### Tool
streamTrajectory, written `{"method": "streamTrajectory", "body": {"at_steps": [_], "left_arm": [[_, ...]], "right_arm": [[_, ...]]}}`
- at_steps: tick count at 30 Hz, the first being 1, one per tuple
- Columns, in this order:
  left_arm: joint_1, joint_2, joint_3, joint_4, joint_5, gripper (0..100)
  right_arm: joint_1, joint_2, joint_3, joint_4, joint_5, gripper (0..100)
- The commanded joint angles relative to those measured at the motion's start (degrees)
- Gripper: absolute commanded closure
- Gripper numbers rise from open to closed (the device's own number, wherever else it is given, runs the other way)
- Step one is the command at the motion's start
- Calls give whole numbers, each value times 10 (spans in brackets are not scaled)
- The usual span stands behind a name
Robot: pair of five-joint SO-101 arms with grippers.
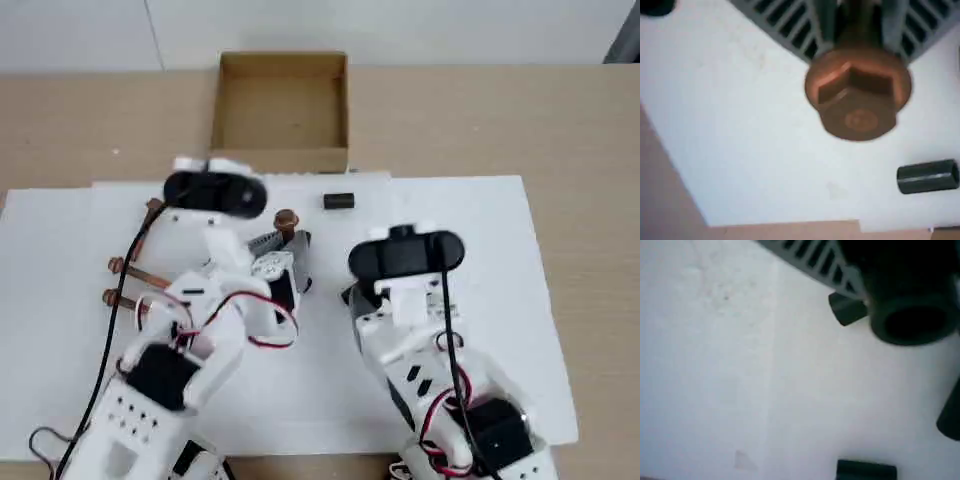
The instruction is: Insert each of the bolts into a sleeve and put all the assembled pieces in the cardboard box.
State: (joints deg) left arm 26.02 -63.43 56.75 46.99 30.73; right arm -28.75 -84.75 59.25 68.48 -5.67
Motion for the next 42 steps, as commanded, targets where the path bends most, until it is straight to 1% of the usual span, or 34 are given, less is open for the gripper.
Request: {"method": "streamTrajectory", "body": {"at_steps": [1, 5, 7, 11, 13, 15, 21, 25, 30, 34, 37, 42], "left_arm": [[-11, -75, 31, -38, 11, 995], [-62, -134, 63, -62, 42, 995], [-77, -162, 73, -62, 45, 995], [-80, -214, 102, -62, 46, 995], [-77, -242, 120, -62, 47, 995], [-77, -270, 134, -62, 62, 995], [-76, -320, 146, -59, 75, 995], [-47, -325, 145, -59, 75, 995], [-11, -340, 144, -60, 75, 995], [-10, -344, 144, -50, 75, 995], [-9, -345, 144, -33, 75, 995], [-9, -345, 144, -26, 75, 995]], "right_arm": [[-32, -48, 30, -14, -5, 995], [-74, -102, 87, -36, -4, 995], [-89, -132, 118, -62, -3, 995], [-120, -188, 178, -108, -2, 995], [-135, -195, 193, -121, -1, 995], [-145, -191, 200, -131, -1, 995], [-147, -190, 219, -157, 4, 995], [-147, -190, 218, -156, 68, 995], [-146, -190, 215, -156, 103, 995], [-146, -190, 214, -164, 118, 995], [-146, -190, 214, -204, 121, 995], [-146, -190, 216, -221, 163, 995]]}}
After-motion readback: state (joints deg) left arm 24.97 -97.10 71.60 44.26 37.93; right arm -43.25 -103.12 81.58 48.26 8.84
